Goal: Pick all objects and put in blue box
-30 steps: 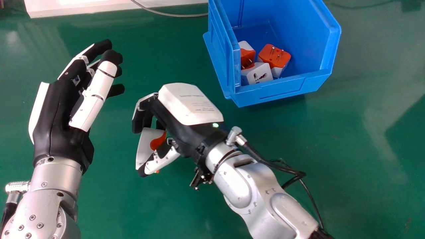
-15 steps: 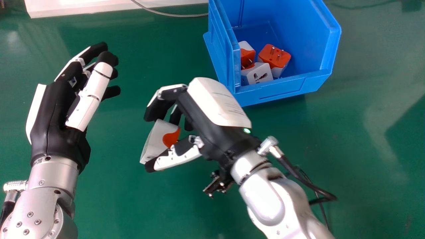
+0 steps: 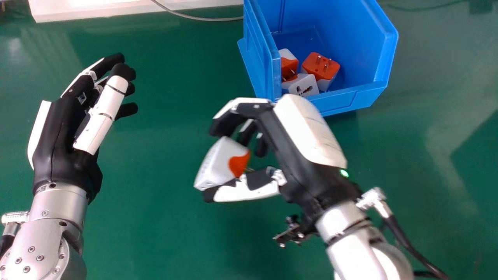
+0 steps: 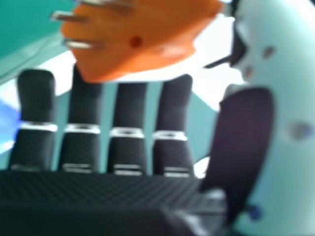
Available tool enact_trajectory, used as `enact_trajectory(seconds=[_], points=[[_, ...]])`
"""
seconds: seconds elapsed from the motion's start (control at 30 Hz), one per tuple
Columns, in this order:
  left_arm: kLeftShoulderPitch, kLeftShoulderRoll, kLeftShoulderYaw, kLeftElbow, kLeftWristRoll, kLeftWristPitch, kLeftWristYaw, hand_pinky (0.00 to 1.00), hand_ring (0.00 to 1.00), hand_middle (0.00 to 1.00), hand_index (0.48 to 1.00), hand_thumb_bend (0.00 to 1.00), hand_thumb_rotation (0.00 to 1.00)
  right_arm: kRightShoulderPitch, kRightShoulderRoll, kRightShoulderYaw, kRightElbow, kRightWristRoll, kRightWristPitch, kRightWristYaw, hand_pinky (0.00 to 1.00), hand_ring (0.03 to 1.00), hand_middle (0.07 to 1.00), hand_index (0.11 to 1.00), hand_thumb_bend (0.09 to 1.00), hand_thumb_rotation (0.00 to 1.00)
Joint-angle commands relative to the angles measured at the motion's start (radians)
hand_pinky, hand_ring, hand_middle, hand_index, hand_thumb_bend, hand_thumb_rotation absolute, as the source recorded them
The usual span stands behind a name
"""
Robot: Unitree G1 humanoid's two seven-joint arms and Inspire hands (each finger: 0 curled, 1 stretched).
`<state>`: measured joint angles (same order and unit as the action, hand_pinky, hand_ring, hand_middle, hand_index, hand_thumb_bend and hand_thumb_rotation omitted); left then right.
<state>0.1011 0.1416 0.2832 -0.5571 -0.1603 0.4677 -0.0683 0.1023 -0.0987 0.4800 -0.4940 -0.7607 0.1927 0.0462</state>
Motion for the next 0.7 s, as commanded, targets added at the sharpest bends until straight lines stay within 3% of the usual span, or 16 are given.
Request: enact_trajectory(seconds=[0.0, 0.27, 0.67], points=[[-0.010, 0.015, 0.010, 0.003, -0.011, -0.033, -0.008, 0.75, 0.81, 0.79, 0.798, 0.55, 0.57, 0.015, -0.002, -0.023, -0.068, -0.018, -0.005, -0.012, 0.33, 0.439, 0.537, 0.516, 0.489, 0.00], [-0.015, 0.023, 0.016, 0.012, -0.002, -0.035, -0.007, 0.75, 0.81, 0.78, 0.795, 0.56, 0.56, 0.075, 0.007, -0.132, -0.162, -0.011, -0.011, -0.059, 0.33, 0.438, 0.532, 0.518, 0.490, 0.00], [-0.017, 0.037, 0.021, 0.020, -0.003, -0.029, -0.002, 0.75, 0.81, 0.78, 0.791, 0.57, 0.55, -0.030, -0.020, -0.291, -0.138, -0.032, -0.018, -0.101, 0.33, 0.443, 0.530, 0.518, 0.490, 0.00]])
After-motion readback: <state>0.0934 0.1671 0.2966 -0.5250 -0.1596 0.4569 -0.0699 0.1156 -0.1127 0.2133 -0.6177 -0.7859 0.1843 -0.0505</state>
